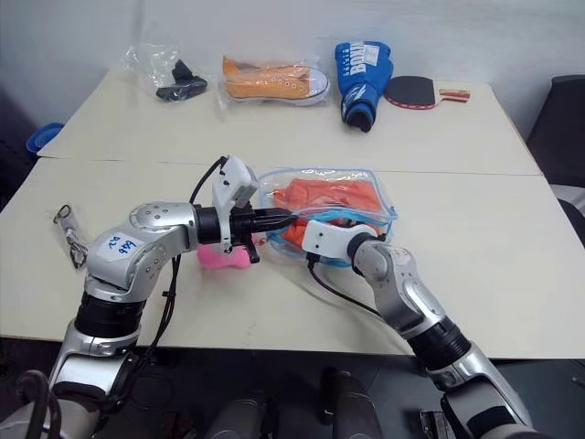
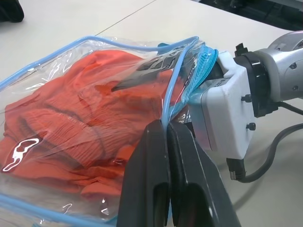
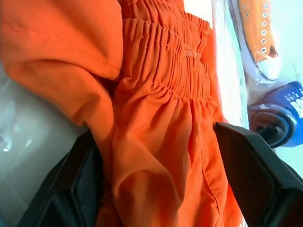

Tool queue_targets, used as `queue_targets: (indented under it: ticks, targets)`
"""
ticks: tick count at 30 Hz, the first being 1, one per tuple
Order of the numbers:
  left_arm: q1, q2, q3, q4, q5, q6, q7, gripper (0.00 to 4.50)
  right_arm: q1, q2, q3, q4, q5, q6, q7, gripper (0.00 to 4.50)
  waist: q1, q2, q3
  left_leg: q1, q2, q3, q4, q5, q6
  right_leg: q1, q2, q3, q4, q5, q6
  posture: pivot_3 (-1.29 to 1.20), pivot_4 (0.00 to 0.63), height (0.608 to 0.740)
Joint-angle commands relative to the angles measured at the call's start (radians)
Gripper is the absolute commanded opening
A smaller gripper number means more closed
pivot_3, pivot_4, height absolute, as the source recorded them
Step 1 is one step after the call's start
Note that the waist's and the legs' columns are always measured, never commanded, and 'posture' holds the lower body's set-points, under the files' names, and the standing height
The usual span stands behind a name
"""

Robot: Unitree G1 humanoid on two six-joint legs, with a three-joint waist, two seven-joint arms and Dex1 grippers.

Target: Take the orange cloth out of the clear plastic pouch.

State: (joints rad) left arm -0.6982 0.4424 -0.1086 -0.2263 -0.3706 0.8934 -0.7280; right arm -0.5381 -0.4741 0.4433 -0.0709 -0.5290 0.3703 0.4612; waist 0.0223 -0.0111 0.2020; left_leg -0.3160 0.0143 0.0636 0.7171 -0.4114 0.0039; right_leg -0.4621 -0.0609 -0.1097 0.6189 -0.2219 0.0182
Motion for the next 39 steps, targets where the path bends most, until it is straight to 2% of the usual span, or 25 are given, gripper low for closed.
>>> queue_targets:
  ticks: [1, 8, 10, 14, 20, 24, 27, 35, 39]
  targets:
    - [-0.022, -0.001, 0.007, -0.023, -0.017, -0.021, -0.002, 0.0, 0.049, -0.001, -0.002, 0.082, 0.003, 0.012, 0.02, 2.97, 0.0, 0.0, 0.0, 0.0, 0.0, 0.0, 0.0, 0.0, 0.0, 0.0, 0.0, 0.0, 0.0, 0.0, 0.0, 0.0, 0.15, 0.74]
    - [-0.02, -0.01, -0.003, -0.015, -0.007, -0.03, 0.013, 0.0, 0.051, 0.006, -0.018, 0.089, 0.005, -0.029, 0.02, 0.45, -0.001, 0.0, 0.0, 0.0, 0.0, 0.0, 0.0, 0.0, 0.0, 0.0, 0.0, 0.0, 0.0, 0.0, 0.0, 0.0, 0.15, 0.74]
    - [-0.017, -0.01, -0.009, -0.012, 0.002, -0.034, 0.021, 0.0, 0.054, 0.003, -0.018, 0.077, 0.009, -0.048, 0.03, 0.02, -0.002, 0.0, 0.0, 0.0, 0.0, 0.0, 0.0, 0.0, 0.0, 0.0, 0.0, 0.0, 0.0, 0.0, 0.0, 0.0, 0.15, 0.74]
    - [-0.004, -0.004, -0.04, 0.01, 0.042, -0.063, 0.045, 0.0, 0.073, 0.012, -0.057, -0.036, 0.085, -0.051, 0.102, 0.02, -0.002, 0.0, 0.0, 0.0, 0.0, 0.0, 0.0, 0.0, 0.0, 0.0, 0.0, 0.0, 0.0, 0.0, 0.0, 0.0, 0.15, 0.74]
    - [-0.061, -0.102, -0.007, 0.142, 0.08, -0.055, 0.176, 0.0, 0.128, 0.003, -0.16, -0.292, 0.277, 0.123, 0.287, 0.02, 0.002, 0.0, 0.0, -0.001, 0.0, -0.001, 0.0, 0.0, 0.0, -0.001, 0.001, -0.001, 0.0, 0.0, 0.0, 0.0, 0.15, 0.74]
    - [-0.109, -0.146, 0.0, 0.24, 0.108, -0.087, 0.226, 0.0, 0.148, -0.052, -0.163, -0.342, 0.3, 0.127, 0.335, 0.02, 0.001, 0.0, 0.0, -0.002, 0.0, -0.002, -0.001, 0.0, 0.0, -0.001, 0.0, -0.002, -0.001, 0.0, 0.0, 0.0, 0.15, 0.74]
    - [-0.137, -0.186, -0.003, 0.267, 0.097, -0.122, 0.217, 0.0, 0.155, -0.052, -0.166, -0.329, 0.345, 0.117, 0.346, 0.02, 0.001, 0.0, 0.0, -0.002, 0.0, -0.001, -0.002, 0.0, 0.0, -0.001, 0.0, -0.002, -0.002, 0.0, 0.0, 0.0, 0.15, 0.74]
    - [-0.14, -0.216, -0.037, 0.183, 0.019, -0.108, 0.087, 0.0, 0.098, -0.069, -0.057, -0.182, 0.263, -0.035, 0.332, 0.02, -0.006, 0.0, 0.0, -0.002, 0.0, -0.001, -0.002, 0.0, 0.0, -0.002, 0.001, -0.002, -0.001, 0.0, 0.0, 0.0, 0.15, 0.74]
    - [-0.15, -0.216, -0.058, 0.224, 0.073, -0.133, 0.11, 0.0, 0.064, -0.123, 0.006, -0.141, 0.162, -0.195, 0.324, 0.02, -0.01, 0.0, 0.0, -0.001, 0.0, -0.001, -0.002, 0.0, 0.0, -0.001, 0.0, -0.002, -0.002, 0.0, 0.0, 0.0, 0.15, 0.74]
